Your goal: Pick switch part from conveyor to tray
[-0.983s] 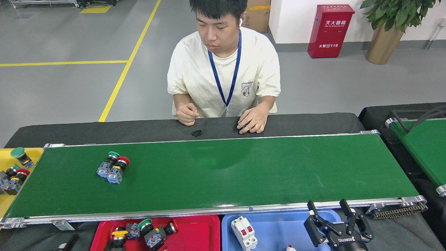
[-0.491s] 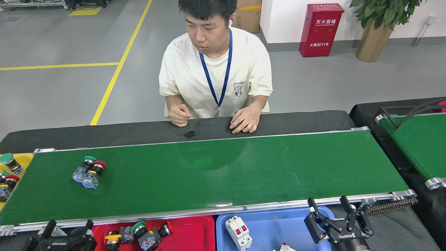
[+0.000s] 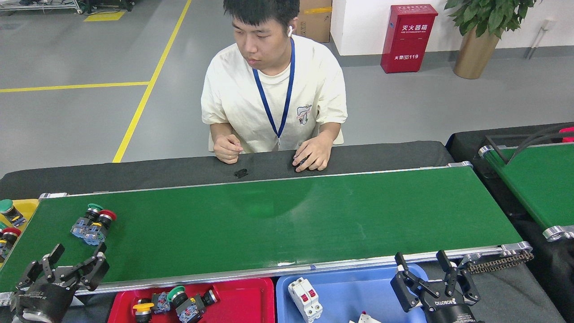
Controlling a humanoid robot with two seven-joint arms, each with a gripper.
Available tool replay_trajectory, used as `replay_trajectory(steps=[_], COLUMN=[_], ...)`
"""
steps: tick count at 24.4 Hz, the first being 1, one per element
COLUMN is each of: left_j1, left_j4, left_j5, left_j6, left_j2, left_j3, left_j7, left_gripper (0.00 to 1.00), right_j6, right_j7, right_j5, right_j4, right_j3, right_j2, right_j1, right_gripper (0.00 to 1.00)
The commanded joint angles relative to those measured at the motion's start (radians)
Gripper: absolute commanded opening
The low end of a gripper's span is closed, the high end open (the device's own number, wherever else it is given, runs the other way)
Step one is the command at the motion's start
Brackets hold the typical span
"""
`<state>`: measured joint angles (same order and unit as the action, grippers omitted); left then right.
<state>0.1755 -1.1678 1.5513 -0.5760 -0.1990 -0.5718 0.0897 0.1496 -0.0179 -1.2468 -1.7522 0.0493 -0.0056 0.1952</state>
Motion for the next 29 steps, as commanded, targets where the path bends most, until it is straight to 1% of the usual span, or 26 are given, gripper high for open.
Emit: replay_trajectory(steps=[1,5,7,11,13,14,15,16,17,19,22,23,27,28,29], left_j1=[0.036,0.096,0.125,0.188,0.202,0.210,0.216,0.220,0.223,0.223,0.223,0.223,0.217,0.213,0.199], left_j4=[0.037,0.137,0.194,0.324,0.372,0.393,0.412,0.431,0.448,0.461,0.461,0.458,0.428,0.416,0.385], left_j5=[0.003,0.004,0.004,0.006,0.006,0.006,0.006,0.004,-0.004,-0.010,-0.011,-0.013,-0.013,-0.013,-0.016], left_j6=[0.028,0.082,0.125,0.234,0.303,0.343,0.374,0.401,0.409,0.421,0.423,0.423,0.401,0.384,0.332], left_j2=[-0.034,-0.074,-0.094,-0.137,-0.158,-0.161,-0.166,-0.168,-0.168,-0.161,-0.152,-0.149,-0.145,-0.143,-0.142], left_j3=[0.000,0.020,0.029,0.072,0.092,0.104,0.113,0.121,0.121,0.119,0.121,0.121,0.124,0.124,0.124], left_j7=[-0.001,-0.004,-0.008,-0.025,-0.062,-0.087,-0.103,-0.128,-0.149,-0.176,-0.220,-0.232,-0.274,-0.278,-0.283], left_gripper=[1.00,1.00,1.00,1.00,0.98,0.94,0.85,0.67,0.44,0.24,0.11,0.08,0.05,0.05,0.05], right_j6=[0.005,0.007,0.015,0.015,0.015,0.015,0.015,0.015,0.013,0.013,0.012,0.012,0.010,0.010,0.010], right_j7=[0.001,-0.001,-0.002,-0.002,-0.002,-0.002,-0.004,-0.004,-0.004,-0.004,-0.004,-0.004,-0.004,-0.004,-0.004], right_j5=[0.003,0.001,0.001,0.001,0.001,0.001,0.001,0.001,0.000,0.000,0.000,0.000,0.000,0.000,0.000], right_j4=[-0.010,-0.004,0.000,0.003,0.005,0.007,0.010,0.013,0.014,0.016,0.016,0.016,0.016,0.016,0.014], right_j3=[-0.002,-0.005,-0.017,-0.049,-0.068,-0.078,-0.088,-0.098,-0.108,-0.112,-0.118,-0.118,-0.118,-0.120,-0.118], right_j2=[-0.010,-0.010,-0.010,-0.010,-0.010,-0.010,-0.010,-0.010,-0.010,-0.008,-0.008,-0.008,-0.008,-0.008,-0.005], right_j1=[-0.013,-0.034,-0.040,-0.051,-0.062,-0.069,-0.076,-0.080,-0.083,-0.088,-0.088,-0.088,-0.086,-0.085,-0.082], right_gripper=[0.99,0.99,0.99,0.99,0.99,0.99,0.99,0.99,0.99,0.99,0.99,0.99,0.99,0.99,0.99])
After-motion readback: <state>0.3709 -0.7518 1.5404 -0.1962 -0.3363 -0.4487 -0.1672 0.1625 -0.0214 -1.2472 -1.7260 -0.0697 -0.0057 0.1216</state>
